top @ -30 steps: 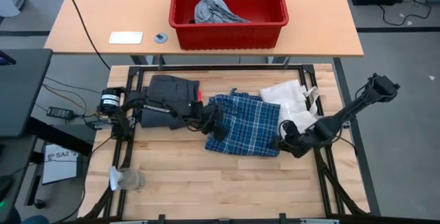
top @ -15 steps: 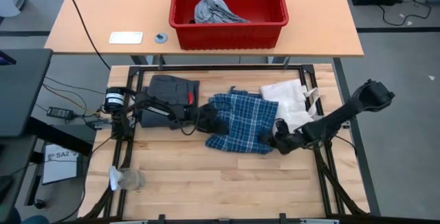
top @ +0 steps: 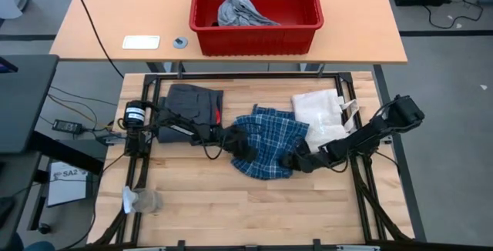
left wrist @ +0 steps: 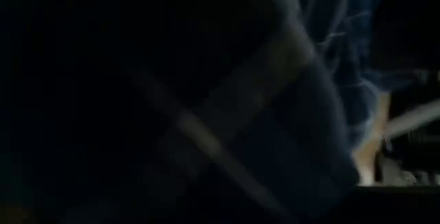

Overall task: Fold Laundry from Bin
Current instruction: Stack the plaid pants on top of the black shorts

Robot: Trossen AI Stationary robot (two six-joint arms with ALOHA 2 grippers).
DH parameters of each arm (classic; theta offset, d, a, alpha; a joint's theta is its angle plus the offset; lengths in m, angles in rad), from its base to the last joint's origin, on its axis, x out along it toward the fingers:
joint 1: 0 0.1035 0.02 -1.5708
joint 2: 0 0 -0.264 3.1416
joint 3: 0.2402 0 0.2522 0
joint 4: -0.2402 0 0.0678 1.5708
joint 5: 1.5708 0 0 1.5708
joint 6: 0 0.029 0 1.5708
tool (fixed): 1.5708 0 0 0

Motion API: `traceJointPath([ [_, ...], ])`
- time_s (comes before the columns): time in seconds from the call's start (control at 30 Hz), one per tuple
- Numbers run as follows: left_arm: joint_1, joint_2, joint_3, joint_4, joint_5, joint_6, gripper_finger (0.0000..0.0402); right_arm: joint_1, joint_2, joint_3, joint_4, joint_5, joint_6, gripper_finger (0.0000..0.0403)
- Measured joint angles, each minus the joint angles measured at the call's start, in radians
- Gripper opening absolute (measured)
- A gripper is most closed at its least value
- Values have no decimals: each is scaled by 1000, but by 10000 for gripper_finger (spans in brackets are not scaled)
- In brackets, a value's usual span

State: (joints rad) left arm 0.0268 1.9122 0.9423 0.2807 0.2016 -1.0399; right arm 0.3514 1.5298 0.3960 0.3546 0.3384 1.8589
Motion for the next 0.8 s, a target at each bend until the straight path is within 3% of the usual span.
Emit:
traceJointPath([
  [0.1, 3, -28, 0, 15, 29, 4, 19, 9, -19, 47, -6, 29, -91, 21],
  [0.33, 1, -157, 6, 10, 36, 16, 16, -7, -74, 162, -68, 37, -218, 16],
  [0.53, 43, -351, 7, -261, -8, 70, 16, -25, -131, 211, -184, 75, -260, 16],
  [0.67, 84, -471, 8, -391, -26, 91, 16, -124, -173, 230, -180, -6, -365, 16],
  [0.8, 157, -576, 7, -559, -33, 129, 16, -293, -173, 301, -188, -121, -503, 16],
])
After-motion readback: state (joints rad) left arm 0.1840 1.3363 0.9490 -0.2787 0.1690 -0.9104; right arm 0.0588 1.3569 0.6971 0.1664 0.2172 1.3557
